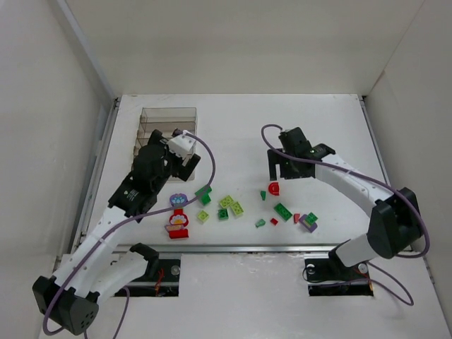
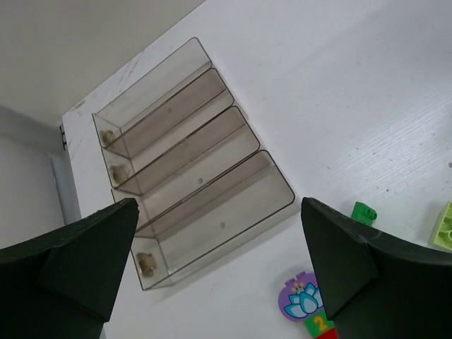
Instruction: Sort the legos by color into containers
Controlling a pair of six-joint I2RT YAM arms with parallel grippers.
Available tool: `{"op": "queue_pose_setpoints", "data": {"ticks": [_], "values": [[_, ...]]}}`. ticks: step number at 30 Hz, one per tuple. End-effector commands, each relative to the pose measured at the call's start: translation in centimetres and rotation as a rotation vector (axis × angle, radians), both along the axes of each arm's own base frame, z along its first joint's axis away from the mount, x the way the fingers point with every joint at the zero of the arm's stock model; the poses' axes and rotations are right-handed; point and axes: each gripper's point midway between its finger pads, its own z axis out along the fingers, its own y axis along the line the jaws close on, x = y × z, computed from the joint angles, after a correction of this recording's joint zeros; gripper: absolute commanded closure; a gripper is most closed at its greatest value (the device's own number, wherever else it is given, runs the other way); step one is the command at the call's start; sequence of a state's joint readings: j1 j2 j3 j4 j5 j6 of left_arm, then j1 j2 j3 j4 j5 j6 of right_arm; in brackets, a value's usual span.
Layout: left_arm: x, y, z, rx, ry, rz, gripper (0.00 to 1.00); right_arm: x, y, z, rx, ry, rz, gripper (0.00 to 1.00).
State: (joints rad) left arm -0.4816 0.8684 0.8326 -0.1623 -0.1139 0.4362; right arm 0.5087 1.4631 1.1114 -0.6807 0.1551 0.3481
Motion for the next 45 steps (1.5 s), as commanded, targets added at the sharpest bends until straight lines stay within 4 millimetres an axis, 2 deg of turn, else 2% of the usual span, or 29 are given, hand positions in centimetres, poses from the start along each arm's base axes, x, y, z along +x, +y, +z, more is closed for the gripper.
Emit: {"op": "queue_pose_setpoints", "data": {"ticks": [1,6,10,15,19,21,24,27,30,32,33,34,35,37,38,39,40,41,42,43,44,45], "values": [[-0.7,0.9,0.5,-0.076,0.013,0.078,0.01,-0.4,1.5,-1.6,0.082,0.066,-0.001,0.08],[-1.2,1.4,-0.7,-0.069,0.034,0.092,0.01,-0.1,2.4,-5.1,0.087,0.129,0.004,0.11],[-1.3,1.1,-0.7,-0.090,0.042,0.089,0.01,0.3,2.5,-6.6,0.071,0.151,-0.011,0.19],[-1.5,0.8,-1.0,-0.109,0.059,0.078,0.01,0.5,2.5,-7.2,0.066,0.158,-0.037,0.29],[-1.6,0.4,-1.5,-0.122,0.086,0.069,0.01,0.9,2.9,-8.4,0.063,0.184,-0.034,0.39],[-1.6,0.4,-1.5,-0.122,0.087,0.069,0.01,1.0,2.5,-8.9,0.052,0.196,-0.036,0.42],[-1.5,0.2,-1.3,-0.116,0.086,0.058,0.01,1.5,2.6,-9.0,0.064,0.193,-0.040,0.49],[-1.6,-0.1,-1.3,-0.102,0.084,0.030,0.01,2.0,2.8,-8.8,0.063,0.184,-0.030,0.63],[-1.8,-1.1,-0.9,-0.066,0.069,-0.062,0.01,3.3,3.2,-6.8,0.085,0.140,-0.013,0.79],[-2.3,-2.5,-0.9,-0.045,0.066,-0.179,0.01,4.0,3.9,-5.1,0.109,0.118,0.010,0.91],[-2.4,-2.9,-0.1,-0.009,0.020,-0.232,0.01,5.1,4.7,-2.5,0.142,0.068,0.033,0.94],[-2.7,-3.6,0.2,-0.004,-0.010,-0.290,0.01,5.6,5.3,-0.9,0.169,0.035,0.064,0.96],[-2.1,-4.1,1.3,-0.004,-0.075,-0.318,0.01,5.6,6.6,1.0,0.236,0.019,0.104,0.96],[-2.0,-4.8,2.9,0.015,-0.188,-0.372,0.01,6.5,9.3,7.3,0.363,-0.117,0.202,0.96],[-2.2,-5.7,3.0,0.010,-0.219,-0.429,0.01,6.6,10.2,9.5,0.418,-0.155,0.242,0.96],[-1.9,-6.4,4.8,-0.006,-0.307,-0.458,0.01,5.6,12.1,11.8,0.508,-0.170,0.332,0.96],[-1.9,-7.0,5.3,-0.011,-0.342,-0.486,0.01,5.3,13.6,15.2,0.579,-0.248,0.405,0.96],[-2.1,-7.9,5.7,-0.028,-0.371,-0.537,0.01,4.7,14.8,16.5,0.638,-0.251,0.442,0.96],[-2.0,-8.5,7.2,-0.046,-0.435,-0.559,0.01,3.0,16.4,18.3,0.709,-0.250,0.531,0.96],[-1.6,-9.3,7.1,-0.062,-0.427,-0.587,0.01,2.4,17.3,19.7,0.740,-0.273,0.580,0.96],[-1.9,-10.2,8.3,-0.084,-0.448,-0.638,0.01,1.8,18.2,20.9,0.773,-0.293,0.619,0.97],[-1.9,-10.8,8.7,-0.096,-0.448,-0.666,0.01,1.1,18.8,21.3,0.795,-0.288,0.646,0.97]]}}
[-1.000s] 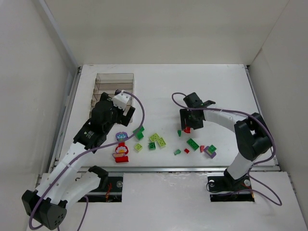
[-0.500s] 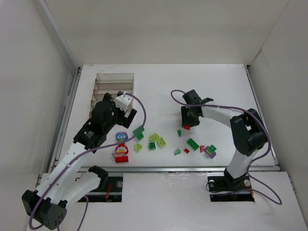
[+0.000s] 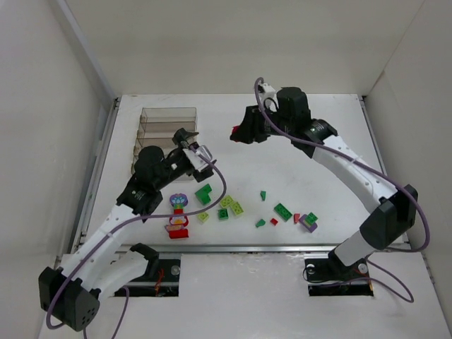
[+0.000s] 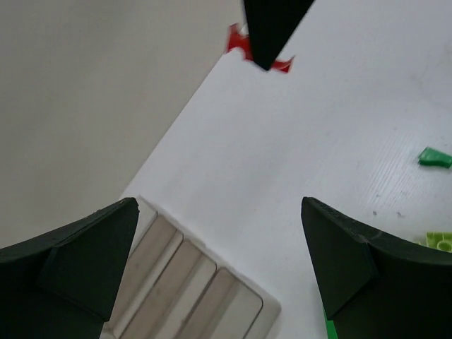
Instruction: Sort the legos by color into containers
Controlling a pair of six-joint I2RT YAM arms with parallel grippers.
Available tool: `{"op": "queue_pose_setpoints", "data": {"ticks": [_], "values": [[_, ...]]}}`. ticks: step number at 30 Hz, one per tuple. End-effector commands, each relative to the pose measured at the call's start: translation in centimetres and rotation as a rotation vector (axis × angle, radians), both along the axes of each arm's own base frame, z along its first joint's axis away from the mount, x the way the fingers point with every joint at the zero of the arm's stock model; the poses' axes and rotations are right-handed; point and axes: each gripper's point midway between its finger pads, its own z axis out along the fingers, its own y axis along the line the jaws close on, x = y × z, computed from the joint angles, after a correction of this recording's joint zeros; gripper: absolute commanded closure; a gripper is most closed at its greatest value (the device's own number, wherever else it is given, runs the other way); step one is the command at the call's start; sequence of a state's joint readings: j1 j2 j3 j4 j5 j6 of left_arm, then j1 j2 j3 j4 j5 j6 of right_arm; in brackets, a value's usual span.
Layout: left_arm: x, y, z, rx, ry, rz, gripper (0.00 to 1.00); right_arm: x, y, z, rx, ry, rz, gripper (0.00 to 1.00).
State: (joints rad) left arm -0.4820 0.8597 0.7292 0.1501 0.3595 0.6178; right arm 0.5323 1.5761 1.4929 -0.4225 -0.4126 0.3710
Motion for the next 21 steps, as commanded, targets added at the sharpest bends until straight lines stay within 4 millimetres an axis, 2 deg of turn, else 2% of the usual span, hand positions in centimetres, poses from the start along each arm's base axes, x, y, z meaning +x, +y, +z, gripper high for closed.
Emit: {"op": "queue_pose_setpoints", "data": {"ticks": [1,2,4,5,7,11,12,14,15,19,20,21], "values": [[-0.5,-3.3,6.1,-0.086,-0.193,-0.194,0.01,-4.7,5.0,6.4,0.198,-0.102,0.282,0.97],[-0.1,-4.0,5.4,-0.082,-0.161,-0.217,0.01,-5.0,5.5,7.2,0.227,-0.123,0.307,0.97],[-0.1,-4.9,6.2,-0.093,-0.162,-0.268,0.01,-6.2,6.5,7.5,0.242,-0.118,0.344,0.97],[0.2,-5.3,5.5,-0.089,-0.147,-0.281,0.01,-6.1,6.6,7.1,0.238,-0.110,0.343,0.97],[0.0,-5.7,6.6,-0.095,-0.165,-0.308,0.01,-6.5,7.1,6.7,0.237,-0.098,0.363,0.97],[-0.3,-6.3,6.5,-0.097,-0.165,-0.332,0.01,-7.1,7.6,6.3,0.239,-0.082,0.394,0.97],[-0.7,-6.4,6.8,-0.100,-0.173,-0.341,0.04,-7.1,7.6,6.3,0.239,-0.082,0.395,0.97],[-0.9,-6.5,5.9,-0.075,-0.150,-0.353,0.12,-7.1,7.6,6.7,0.244,-0.090,0.395,0.97],[-1.2,-6.4,5.9,-0.069,-0.157,-0.364,0.21,-6.9,7.7,6.3,0.239,-0.082,0.395,0.97],[-1.9,-6.6,5.3,-0.054,-0.132,-0.386,0.39,-7.0,7.9,5.9,0.240,-0.068,0.411,0.97],[-1.9,-6.6,5.3,-0.049,-0.140,-0.386,0.50,-7.0,7.9,5.9,0.240,-0.068,0.411,0.97],[-1.9,-6.6,5.1,-0.046,-0.130,-0.386,0.53,-7.0,7.9,5.9,0.240,-0.068,0.411,0.97]]}}
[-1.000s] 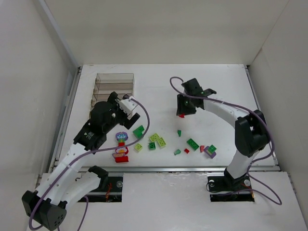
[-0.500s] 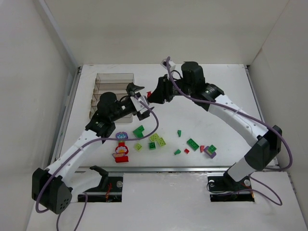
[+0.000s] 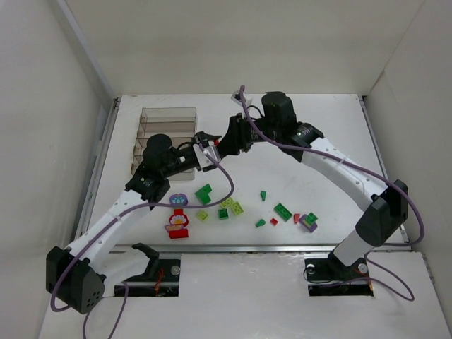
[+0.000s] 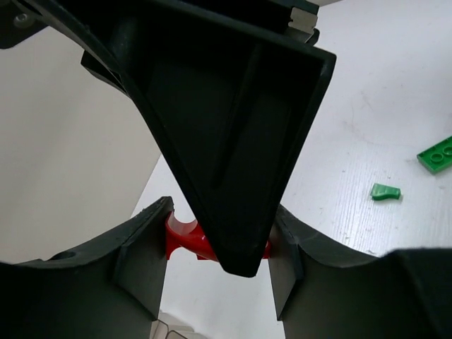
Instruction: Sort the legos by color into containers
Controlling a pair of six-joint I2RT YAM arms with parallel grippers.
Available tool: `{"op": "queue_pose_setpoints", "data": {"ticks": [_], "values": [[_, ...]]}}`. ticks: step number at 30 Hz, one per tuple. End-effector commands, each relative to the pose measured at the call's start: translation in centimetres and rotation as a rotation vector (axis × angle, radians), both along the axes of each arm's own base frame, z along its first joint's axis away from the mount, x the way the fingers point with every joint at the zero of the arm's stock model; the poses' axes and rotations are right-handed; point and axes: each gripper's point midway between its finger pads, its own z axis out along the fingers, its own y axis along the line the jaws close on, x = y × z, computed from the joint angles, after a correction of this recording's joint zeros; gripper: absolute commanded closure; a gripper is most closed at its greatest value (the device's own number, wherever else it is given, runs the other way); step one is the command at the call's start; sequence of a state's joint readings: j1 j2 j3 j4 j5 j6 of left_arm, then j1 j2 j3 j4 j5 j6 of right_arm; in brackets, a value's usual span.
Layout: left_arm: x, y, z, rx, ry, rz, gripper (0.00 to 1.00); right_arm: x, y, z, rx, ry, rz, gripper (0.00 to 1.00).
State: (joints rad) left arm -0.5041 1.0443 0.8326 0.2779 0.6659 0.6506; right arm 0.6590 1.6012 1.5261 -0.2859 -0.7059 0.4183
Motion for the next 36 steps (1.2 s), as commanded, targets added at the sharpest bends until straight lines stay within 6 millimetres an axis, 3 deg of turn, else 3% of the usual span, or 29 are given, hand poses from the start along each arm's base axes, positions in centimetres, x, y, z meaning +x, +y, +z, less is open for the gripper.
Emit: {"op": "queue_pose_setpoints", "data": {"ticks": [1,4,7,8,11,12,14,17,18,22,25,29,30,31,33,36], "values": [[-1.4,-0.3,2.7,-0.023,-0.062,-0.056,0.56,0.0,0.7,1.8,0.051,-0.053,0.030,0.97],[-1.6,-0.2,2.8,-0.018,-0.068,-0.056,0.65,0.0,0.7,1.8,0.051,-0.053,0.030,0.97],[-1.9,-0.4,2.6,-0.014,-0.060,-0.066,0.75,0.0,0.7,1.8,0.051,-0.053,0.030,0.88],[-1.9,-0.4,2.6,-0.014,-0.060,-0.066,0.79,0.0,0.7,1.4,0.045,-0.046,0.030,0.71],[-2.1,-0.2,2.6,-0.007,-0.046,-0.066,0.87,-0.2,0.5,1.8,0.052,-0.054,0.030,0.34],[-2.0,-0.1,2.3,-0.002,-0.038,-0.052,0.93,-0.1,0.5,1.4,0.044,-0.049,0.021,0.00],[-1.5,0.3,1.8,0.012,-0.019,-0.016,0.96,0.1,0.2,1.7,0.038,-0.056,-0.005,0.00],[0.0,1.8,0.4,0.006,0.067,0.129,1.00,2.1,-1.5,2.0,0.029,-0.041,-0.133,0.00],[0.6,2.4,0.3,-0.007,0.091,0.184,1.00,3.5,-2.5,1.8,0.016,-0.037,-0.220,0.00],[3.4,6.1,-4.3,0.022,0.209,0.459,1.00,8.3,-8.1,0.4,-0.019,0.000,-0.523,0.00],[5.2,9.2,-7.5,0.089,0.251,0.585,1.00,9.8,-10.4,-1.0,-0.053,0.006,-0.623,0.00],[7.1,12.2,-11.5,0.152,0.353,0.690,1.00,10.1,-10.5,-4.6,-0.157,0.040,-0.601,0.00],[7.4,13.1,-13.4,0.169,0.417,0.714,1.00,10.4,-10.4,-5.4,-0.179,0.046,-0.596,0.00],[7.9,13.1,-13.1,0.164,0.428,0.704,1.00,10.2,-10.5,-5.6,-0.186,0.053,-0.595,0.00],[7.7,13.4,-15.4,0.206,0.510,0.694,1.00,10.3,-10.3,-6.0,-0.193,0.054,-0.583,0.00],[7.9,14.3,-16.9,0.180,0.605,0.726,1.00,10.6,-10.6,-5.8,-0.187,0.048,-0.592,0.00]]}}
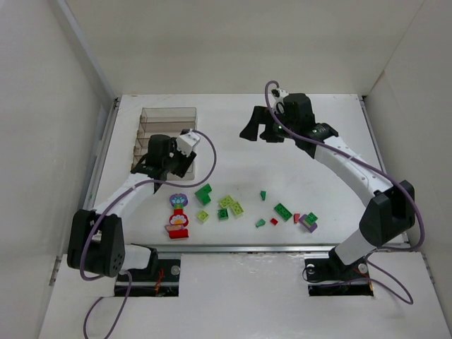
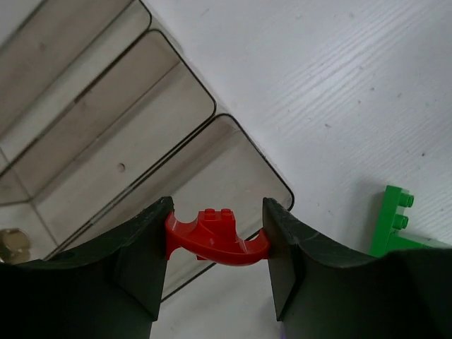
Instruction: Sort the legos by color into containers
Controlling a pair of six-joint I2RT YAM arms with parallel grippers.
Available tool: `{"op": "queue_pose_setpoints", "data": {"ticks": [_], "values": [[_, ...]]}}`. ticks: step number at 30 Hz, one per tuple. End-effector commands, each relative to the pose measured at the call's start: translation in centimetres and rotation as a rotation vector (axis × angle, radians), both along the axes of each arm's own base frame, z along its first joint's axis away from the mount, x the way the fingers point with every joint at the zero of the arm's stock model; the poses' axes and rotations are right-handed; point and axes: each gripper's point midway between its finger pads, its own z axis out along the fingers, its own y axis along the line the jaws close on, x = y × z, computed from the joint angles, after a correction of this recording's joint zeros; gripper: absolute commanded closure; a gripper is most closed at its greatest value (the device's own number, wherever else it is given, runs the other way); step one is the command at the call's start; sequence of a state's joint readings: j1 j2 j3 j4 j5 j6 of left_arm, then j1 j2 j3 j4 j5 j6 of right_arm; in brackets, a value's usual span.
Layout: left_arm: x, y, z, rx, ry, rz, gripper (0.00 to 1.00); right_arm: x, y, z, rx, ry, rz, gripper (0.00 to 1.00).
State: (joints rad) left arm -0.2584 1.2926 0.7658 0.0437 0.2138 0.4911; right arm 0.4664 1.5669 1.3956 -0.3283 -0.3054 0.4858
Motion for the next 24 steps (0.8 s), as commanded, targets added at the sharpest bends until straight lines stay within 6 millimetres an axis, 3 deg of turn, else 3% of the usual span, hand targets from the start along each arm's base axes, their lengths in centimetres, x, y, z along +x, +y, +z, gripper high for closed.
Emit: {"op": "queue_pose_setpoints", "data": {"ticks": [1,8,12,13,17,19,21,24], "values": [[0.6,0.8,0.4,-0.060,0.028,0.050,1.00,0.4,-0.3,0.6,-0.016,-0.042,-0.003,0.00],[1.0,3.0,-1.0,-0.116,0.046,0.090,0.97,0.2,-0.5,0.3,-0.047,-0.033,0.010,0.00],[-0.3,2.7,-2.3,-0.111,0.094,0.038,0.74,0.2,-0.6,-0.2,-0.068,-0.027,0.020,0.00],[-0.8,2.3,-2.6,-0.115,0.116,0.011,0.56,0.2,-0.6,-0.2,-0.068,-0.027,0.020,0.00],[-1.2,2.4,-3.1,-0.106,0.130,0.005,0.18,0.3,-0.8,0.3,-0.087,-0.044,0.020,0.00],[-0.8,2.7,-2.3,-0.098,0.095,0.019,0.10,0.2,-1.0,0.3,-0.103,-0.046,0.029,0.00],[-0.2,2.9,-1.4,-0.091,0.059,0.032,0.10,0.3,-1.7,0.3,-0.129,-0.051,0.002,0.00],[1.2,3.1,2.2,-0.128,-0.027,0.077,0.09,-0.6,-3.3,0.2,-0.179,-0.042,-0.044,0.00]]}}
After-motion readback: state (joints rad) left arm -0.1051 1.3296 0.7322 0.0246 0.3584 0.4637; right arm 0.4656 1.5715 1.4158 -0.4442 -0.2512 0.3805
